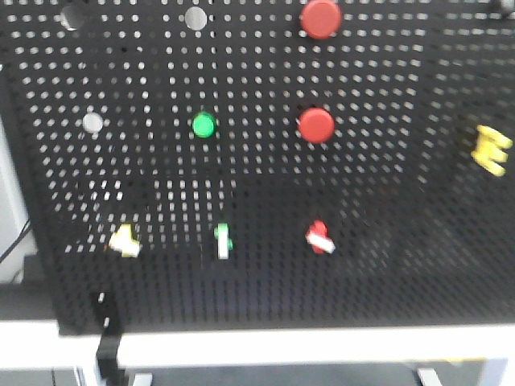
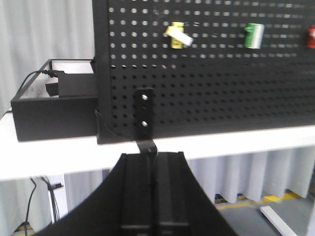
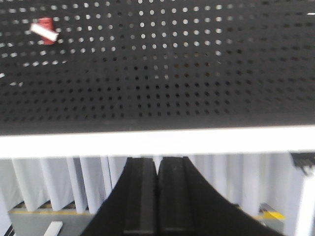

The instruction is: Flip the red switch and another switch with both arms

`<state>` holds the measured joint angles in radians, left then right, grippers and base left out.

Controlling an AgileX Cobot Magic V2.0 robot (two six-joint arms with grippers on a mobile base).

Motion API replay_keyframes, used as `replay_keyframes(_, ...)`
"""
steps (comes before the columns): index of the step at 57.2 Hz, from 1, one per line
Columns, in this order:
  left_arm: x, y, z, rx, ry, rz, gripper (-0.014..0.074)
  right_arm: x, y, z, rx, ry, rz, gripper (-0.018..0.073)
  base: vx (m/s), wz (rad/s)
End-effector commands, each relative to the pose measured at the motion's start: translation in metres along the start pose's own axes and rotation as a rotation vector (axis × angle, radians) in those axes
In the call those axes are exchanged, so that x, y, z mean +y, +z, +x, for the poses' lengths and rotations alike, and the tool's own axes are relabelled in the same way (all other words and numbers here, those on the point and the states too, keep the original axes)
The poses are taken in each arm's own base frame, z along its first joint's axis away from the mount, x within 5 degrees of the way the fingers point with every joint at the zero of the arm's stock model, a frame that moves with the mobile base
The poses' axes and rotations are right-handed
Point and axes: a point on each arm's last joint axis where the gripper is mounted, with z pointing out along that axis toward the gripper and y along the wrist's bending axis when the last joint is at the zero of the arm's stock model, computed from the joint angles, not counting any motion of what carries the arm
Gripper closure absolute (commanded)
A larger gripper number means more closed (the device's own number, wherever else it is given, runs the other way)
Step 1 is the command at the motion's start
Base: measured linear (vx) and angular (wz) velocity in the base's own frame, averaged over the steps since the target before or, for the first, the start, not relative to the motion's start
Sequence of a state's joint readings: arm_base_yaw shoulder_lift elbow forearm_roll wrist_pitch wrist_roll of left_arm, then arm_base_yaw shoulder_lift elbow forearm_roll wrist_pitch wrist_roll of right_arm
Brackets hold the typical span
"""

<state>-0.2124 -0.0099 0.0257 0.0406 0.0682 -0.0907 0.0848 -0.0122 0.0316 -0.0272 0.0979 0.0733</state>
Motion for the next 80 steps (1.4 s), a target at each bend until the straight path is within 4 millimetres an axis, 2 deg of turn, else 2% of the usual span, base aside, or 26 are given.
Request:
replay_keyframes(1, 0.000, -0.001, -0.002, -0.082, -0.011, 0.005, 0.0594, 0.000, -0.001, -0.007, -0.089, -0.013, 0.001, 0.0565, 0.38, 0.07)
replay_keyframes(27, 0.000, -0.001, -0.002, -0.082, -0.011, 0.005, 0.0594, 0.000, -0.001, -0.007, -0.089, -0.013, 0.001, 0.0565, 0.29, 0.04)
replay_keyframes(67, 0.000, -0.001, -0.002, -0.081, -0.007, 0.005, 0.0594, 0.000, -0.001, -0.007, -0.091, -0.013, 0.001, 0.0565, 0.02, -0.01)
replay_keyframes(74, 0.000, -0.001, -0.002, -0.087, -0.005, 0.005, 0.0594, 0.001, -0.003, -0.018, -0.211, 0.028, -0.010, 0.0565, 0.00, 0.00)
replay_keyframes(80, -0.001, -0.003, -0.016, -0.190, -0.044, 0.015, 0.0594, 0.001, -0.006, -0.032, -0.299, 0.054, -0.018, 0.0565, 0.00, 0.00)
